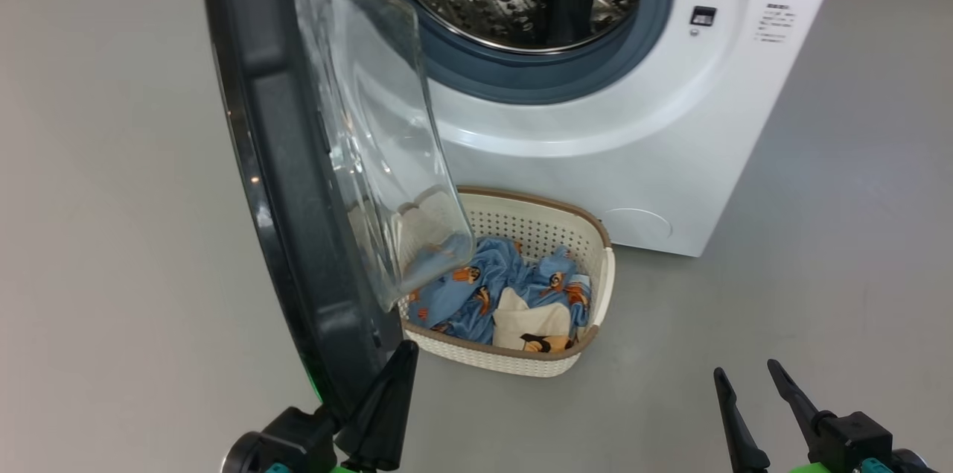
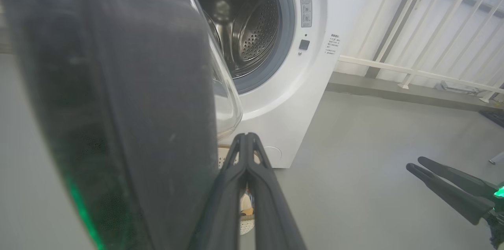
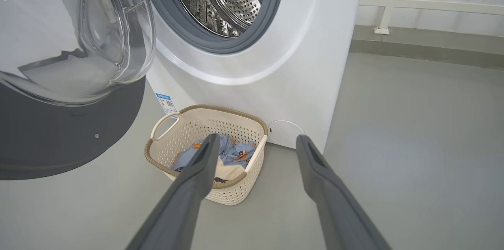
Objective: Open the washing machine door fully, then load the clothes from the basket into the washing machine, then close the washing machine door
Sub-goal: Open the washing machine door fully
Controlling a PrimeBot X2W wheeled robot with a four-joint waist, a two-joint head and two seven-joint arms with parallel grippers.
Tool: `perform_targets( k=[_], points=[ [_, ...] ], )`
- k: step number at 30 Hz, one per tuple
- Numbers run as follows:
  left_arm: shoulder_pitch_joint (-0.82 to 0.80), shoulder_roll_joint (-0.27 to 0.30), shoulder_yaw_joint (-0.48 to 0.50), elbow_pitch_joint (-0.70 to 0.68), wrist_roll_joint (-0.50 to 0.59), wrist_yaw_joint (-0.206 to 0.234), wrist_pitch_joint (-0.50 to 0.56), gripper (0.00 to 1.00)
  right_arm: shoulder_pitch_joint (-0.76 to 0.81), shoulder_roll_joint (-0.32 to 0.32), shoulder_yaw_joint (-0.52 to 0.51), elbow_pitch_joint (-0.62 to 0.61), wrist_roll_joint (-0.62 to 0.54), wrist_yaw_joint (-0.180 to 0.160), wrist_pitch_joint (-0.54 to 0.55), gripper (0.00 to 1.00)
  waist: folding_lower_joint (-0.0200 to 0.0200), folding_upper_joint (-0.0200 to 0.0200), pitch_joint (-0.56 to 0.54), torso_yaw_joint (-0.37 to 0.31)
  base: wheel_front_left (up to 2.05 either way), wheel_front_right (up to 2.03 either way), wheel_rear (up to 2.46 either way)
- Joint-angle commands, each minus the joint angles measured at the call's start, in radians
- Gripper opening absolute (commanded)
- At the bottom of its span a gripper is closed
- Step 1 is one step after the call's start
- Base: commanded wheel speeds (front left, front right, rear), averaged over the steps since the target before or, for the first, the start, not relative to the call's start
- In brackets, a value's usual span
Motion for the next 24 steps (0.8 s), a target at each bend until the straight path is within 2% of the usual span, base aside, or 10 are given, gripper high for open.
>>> perform_targets(
  k=[1,13,24],
  points=[
    [-0.010,0.016,0.046,-0.028,0.001,0.019,-0.004,0.00,-0.030,-0.006,0.026,-0.024,0.025,0.002,-0.008,1.00,0.0000,0.0000,0.002,0.015,0.00,0.00,0.00],
    [-0.009,0.035,0.093,0.013,-0.022,0.039,-0.027,0.00,-0.032,-0.006,0.024,-0.024,0.023,0.002,-0.008,1.00,0.0000,0.0000,-0.006,0.069,0.00,0.00,0.00],
    [-0.048,0.074,0.198,0.117,-0.073,0.048,-0.068,0.00,-0.031,-0.011,0.031,-0.021,0.019,0.002,-0.008,1.00,0.0000,0.0000,-0.012,0.082,0.00,0.00,0.00]
  ],
)
